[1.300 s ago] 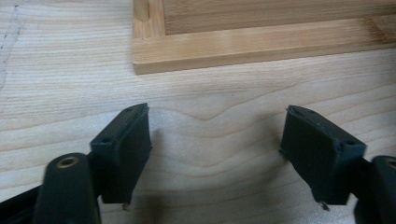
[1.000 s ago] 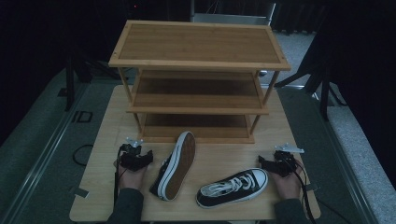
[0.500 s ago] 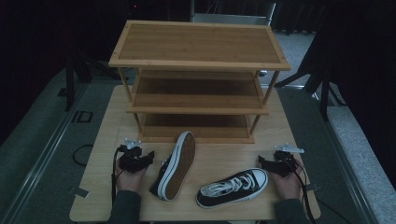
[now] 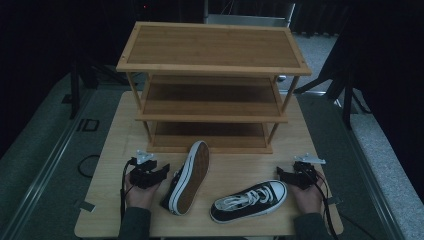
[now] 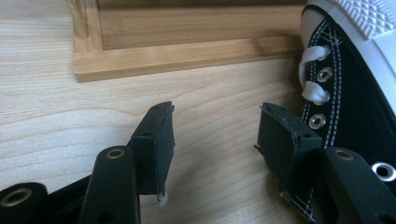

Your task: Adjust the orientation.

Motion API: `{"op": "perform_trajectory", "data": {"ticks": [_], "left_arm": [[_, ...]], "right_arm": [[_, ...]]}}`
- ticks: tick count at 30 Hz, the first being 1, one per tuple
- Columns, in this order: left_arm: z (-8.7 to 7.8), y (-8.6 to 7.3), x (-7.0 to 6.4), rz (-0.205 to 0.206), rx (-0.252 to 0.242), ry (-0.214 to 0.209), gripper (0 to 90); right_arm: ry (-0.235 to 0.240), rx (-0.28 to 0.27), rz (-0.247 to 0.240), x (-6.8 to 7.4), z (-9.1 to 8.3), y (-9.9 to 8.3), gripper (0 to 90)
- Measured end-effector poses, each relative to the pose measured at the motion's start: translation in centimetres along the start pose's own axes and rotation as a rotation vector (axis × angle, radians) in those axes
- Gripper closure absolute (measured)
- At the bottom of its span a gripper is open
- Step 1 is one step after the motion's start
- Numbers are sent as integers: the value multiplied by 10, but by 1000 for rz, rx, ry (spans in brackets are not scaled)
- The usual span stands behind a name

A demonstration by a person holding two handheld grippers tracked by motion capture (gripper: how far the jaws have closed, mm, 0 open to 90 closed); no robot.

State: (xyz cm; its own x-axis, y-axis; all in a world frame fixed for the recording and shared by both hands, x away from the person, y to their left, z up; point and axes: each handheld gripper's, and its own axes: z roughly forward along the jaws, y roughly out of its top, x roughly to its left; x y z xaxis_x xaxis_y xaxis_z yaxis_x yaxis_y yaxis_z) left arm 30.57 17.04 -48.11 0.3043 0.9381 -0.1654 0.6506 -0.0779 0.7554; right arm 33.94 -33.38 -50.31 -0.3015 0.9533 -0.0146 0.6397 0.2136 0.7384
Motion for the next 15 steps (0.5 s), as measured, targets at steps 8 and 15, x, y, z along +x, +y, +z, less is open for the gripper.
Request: {"op": "perform_trajectory", "data": {"ticks": [8, 15], "left_arm": [[-1, 0, -4, 17, -1, -14, 465], [-1, 0, -9, 37, 1, -41, 468]], "right_arm": [[0, 0, 0, 0, 0, 0, 188], [0, 0, 0, 0, 0, 0, 188]]}}
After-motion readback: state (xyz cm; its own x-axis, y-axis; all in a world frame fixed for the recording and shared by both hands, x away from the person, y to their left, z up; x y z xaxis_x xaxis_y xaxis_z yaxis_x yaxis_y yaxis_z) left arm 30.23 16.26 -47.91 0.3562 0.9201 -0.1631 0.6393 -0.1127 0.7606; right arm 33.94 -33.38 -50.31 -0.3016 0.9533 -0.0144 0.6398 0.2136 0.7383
